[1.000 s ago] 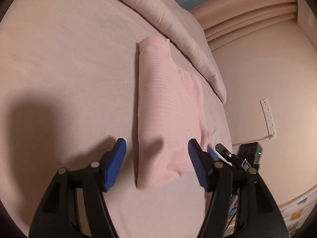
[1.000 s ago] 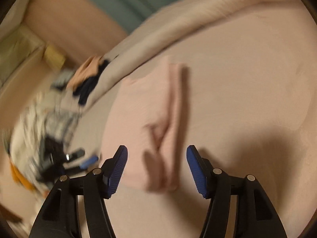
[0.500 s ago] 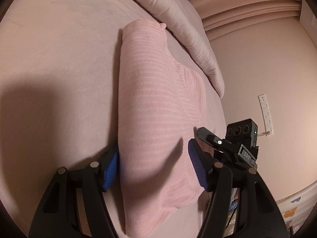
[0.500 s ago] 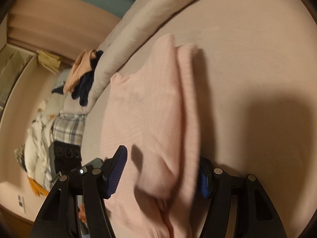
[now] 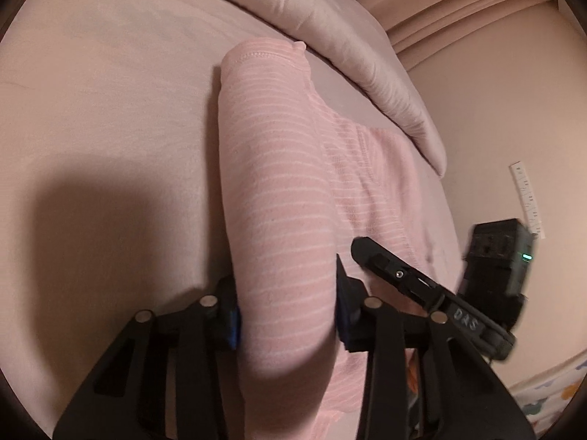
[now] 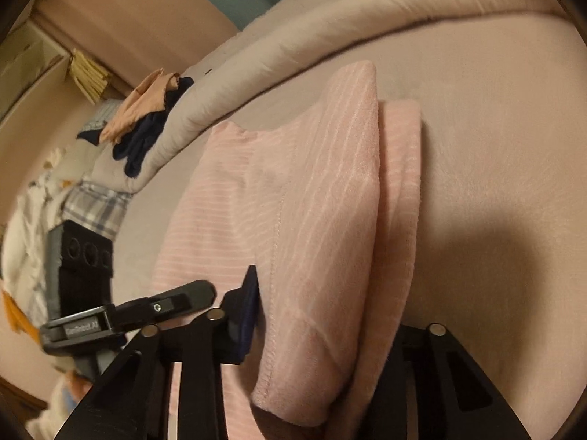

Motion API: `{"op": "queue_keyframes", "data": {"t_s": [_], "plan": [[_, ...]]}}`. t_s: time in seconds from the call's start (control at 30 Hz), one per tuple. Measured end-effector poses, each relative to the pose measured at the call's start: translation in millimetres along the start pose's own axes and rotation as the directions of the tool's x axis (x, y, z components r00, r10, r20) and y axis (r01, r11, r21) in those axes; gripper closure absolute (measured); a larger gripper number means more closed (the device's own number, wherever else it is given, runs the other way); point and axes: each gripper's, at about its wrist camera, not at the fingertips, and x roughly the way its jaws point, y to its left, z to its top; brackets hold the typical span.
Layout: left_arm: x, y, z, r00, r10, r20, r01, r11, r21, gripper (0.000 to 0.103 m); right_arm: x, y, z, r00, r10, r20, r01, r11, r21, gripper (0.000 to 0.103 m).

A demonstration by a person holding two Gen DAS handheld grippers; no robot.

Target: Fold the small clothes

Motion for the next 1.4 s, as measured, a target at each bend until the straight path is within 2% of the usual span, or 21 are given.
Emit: {"op": "queue_keyframes", "data": {"t_s": [0.13, 0.3, 0.43, 0.6, 0.8, 0.97, 1.2, 1.4], "plan": [[-14, -22, -13, 0.995, 0.090, 0.037, -0.093, 0.993, 0.079, 0.071, -14, 30, -10, 0.993, -0.089, 0.075, 0.097, 0.989, -0.113, 0.073], [-53, -42, -42, 0.987, 0.139, 0.086, -0.151, 0.976, 0.155, 0.071, -43, 60, -27, 0.986, -0.099, 0.137, 0.127, 0.969, -0.211, 0.074], [-86, -47, -67, 0.985, 0.132, 0.107, -0.148, 0.976, 0.160, 0.071, -70, 87, -49, 0.981, -0.090, 0.170, 0.134, 0.953, -0.272, 0.074], [-128, -54, -108, 0.976, 0.154, 0.152, -0.182, 0.964, 0.195, 0.071, -95, 104, -75, 0.981, -0.036, 0.189, 0.093, 0.948, -0.303, 0.074], [-163, -47, -156, 0.970, 0.171, 0.173, -0.203, 0.960, 0.191, 0.071, -106, 135, -112, 0.985, -0.020, 0.170, 0.085, 0.919, -0.384, 0.074], [-188, -43, -188, 0.960, 0.183, 0.214, -0.223, 0.957, 0.184, 0.071, -115, 158, -142, 0.982, -0.002, 0.187, 0.083, 0.899, -0.429, 0.074], [-227, -21, -221, 0.946, 0.192, 0.260, -0.229, 0.966, 0.118, 0.071, -111, 192, -159, 0.986, 0.050, 0.160, 0.036, 0.869, -0.493, 0.074], [-242, -4, -239, 0.929, 0.230, 0.289, -0.265, 0.960, 0.090, 0.070, -96, 216, -173, 0.989, 0.068, 0.131, 0.014, 0.840, -0.542, 0.074]]}}
